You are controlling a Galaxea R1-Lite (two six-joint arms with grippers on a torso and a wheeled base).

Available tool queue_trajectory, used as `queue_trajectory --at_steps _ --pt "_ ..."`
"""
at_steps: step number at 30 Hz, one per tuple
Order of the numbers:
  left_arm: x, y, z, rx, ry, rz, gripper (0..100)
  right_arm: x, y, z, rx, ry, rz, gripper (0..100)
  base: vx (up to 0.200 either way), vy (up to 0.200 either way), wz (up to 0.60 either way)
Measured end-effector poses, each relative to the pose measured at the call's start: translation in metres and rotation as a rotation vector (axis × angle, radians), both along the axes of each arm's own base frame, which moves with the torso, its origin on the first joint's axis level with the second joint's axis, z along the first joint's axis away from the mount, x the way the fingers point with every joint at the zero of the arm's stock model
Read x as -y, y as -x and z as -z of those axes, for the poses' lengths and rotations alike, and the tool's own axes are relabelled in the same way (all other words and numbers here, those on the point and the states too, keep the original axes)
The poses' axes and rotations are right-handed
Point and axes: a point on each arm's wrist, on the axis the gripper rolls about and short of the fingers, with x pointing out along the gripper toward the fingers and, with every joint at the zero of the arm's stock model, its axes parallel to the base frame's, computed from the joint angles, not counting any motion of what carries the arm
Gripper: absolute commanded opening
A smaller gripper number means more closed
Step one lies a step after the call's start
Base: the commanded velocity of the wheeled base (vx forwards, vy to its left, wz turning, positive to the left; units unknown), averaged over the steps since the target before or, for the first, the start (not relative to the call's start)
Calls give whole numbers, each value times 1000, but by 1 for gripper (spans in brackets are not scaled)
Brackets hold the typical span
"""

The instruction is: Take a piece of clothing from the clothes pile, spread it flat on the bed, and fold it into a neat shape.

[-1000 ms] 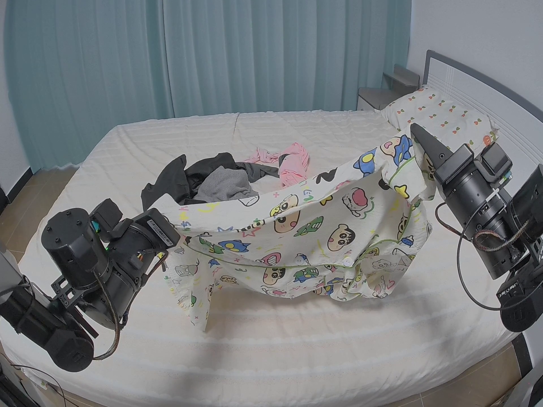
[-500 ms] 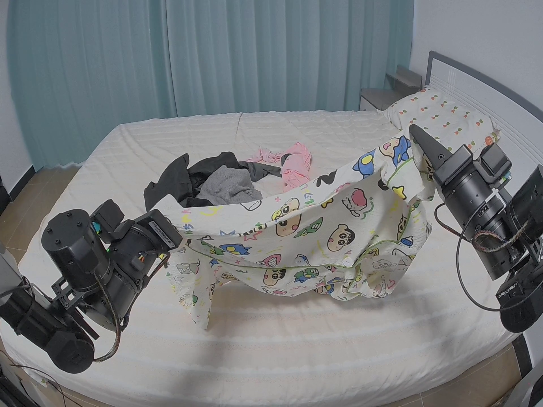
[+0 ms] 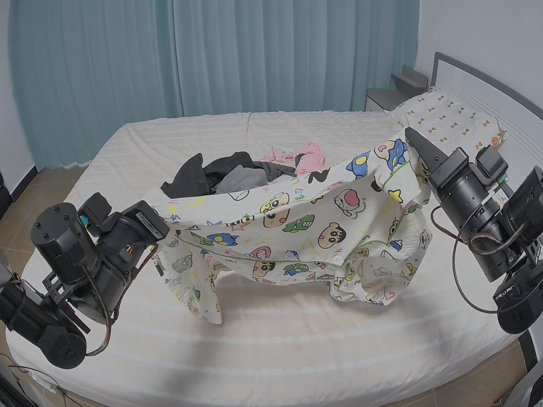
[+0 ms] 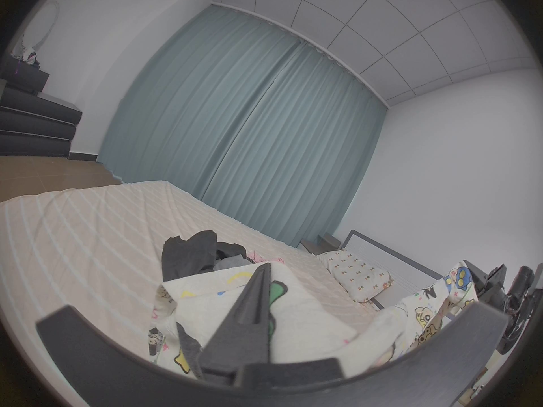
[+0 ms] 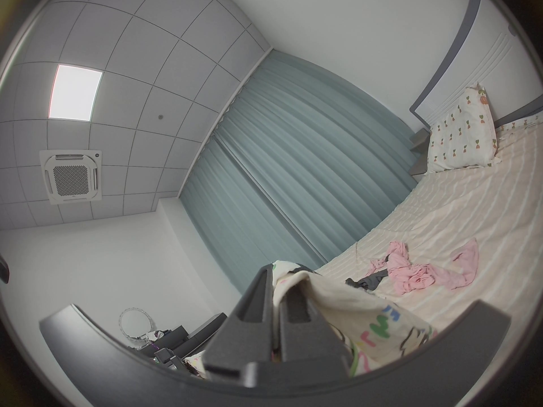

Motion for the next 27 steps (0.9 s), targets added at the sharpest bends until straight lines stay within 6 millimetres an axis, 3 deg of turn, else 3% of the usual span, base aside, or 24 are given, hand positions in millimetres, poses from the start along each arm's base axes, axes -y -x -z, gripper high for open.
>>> queue_trajectory --at_steps 10,27 --pt "-20 0 -10 37 -19 -73 0 -15 3 -4 62 77 -32 0 0 200 0" --pt "-43 12 -15 50 -19 -149 0 -25 4 -4 42 105 -61 0 0 200 0"
